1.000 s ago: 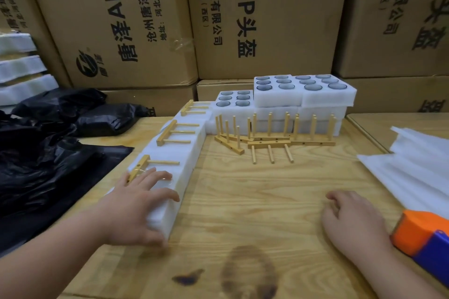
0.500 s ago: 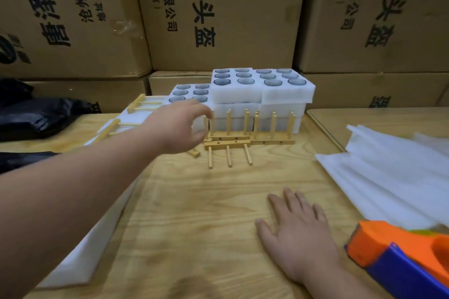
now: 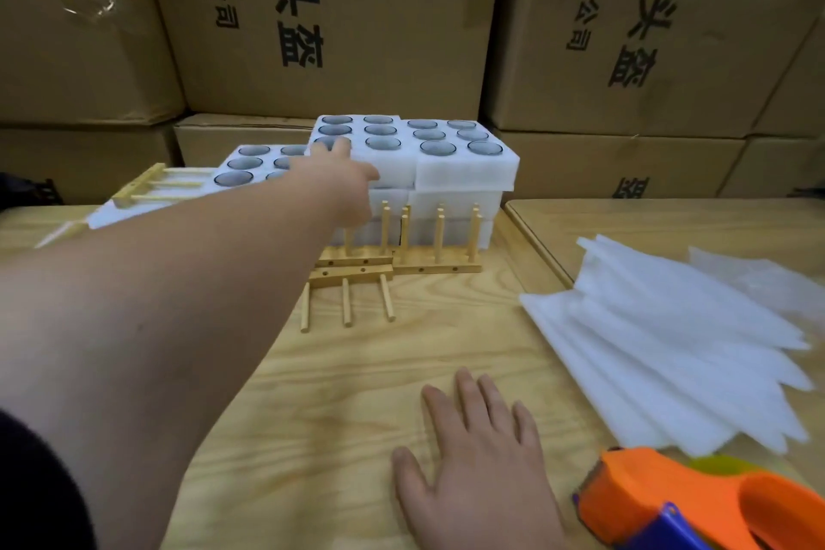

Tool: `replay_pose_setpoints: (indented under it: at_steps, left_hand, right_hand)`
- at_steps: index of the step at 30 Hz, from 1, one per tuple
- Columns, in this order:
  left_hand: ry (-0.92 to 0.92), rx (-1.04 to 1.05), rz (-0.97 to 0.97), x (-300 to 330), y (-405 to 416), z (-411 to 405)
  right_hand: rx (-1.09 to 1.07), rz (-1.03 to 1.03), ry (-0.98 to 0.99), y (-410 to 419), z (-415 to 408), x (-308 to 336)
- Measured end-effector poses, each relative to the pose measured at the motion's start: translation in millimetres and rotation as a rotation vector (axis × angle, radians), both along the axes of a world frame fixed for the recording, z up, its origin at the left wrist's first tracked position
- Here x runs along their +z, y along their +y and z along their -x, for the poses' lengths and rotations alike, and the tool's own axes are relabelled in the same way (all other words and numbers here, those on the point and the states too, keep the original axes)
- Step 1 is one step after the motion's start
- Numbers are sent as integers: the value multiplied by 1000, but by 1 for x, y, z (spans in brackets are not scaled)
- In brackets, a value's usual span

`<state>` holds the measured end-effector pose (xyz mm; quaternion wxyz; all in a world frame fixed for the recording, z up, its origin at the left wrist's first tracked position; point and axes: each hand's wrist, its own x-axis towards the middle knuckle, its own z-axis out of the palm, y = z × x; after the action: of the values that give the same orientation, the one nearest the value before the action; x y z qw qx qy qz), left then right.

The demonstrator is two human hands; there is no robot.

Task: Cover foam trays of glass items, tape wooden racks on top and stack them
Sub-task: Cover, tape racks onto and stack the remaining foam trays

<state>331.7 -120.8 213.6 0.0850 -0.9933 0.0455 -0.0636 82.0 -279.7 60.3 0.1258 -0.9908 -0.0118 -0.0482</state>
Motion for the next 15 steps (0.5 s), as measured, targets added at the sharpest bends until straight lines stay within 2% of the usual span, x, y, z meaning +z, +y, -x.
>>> replay_pose_setpoints:
  at_steps: [5, 9, 15]
  left_hand:
    - [-142, -3, 139, -3, -3, -5]
    - [-127, 20, 63, 0, 0, -18]
    - [-68, 61, 58, 4, -10, -33]
  right_hand:
    - [-44, 31, -27, 0, -1, 1]
    - [-67, 52, -9, 0, -2, 2]
    - [-88, 46, -8, 2, -4, 2]
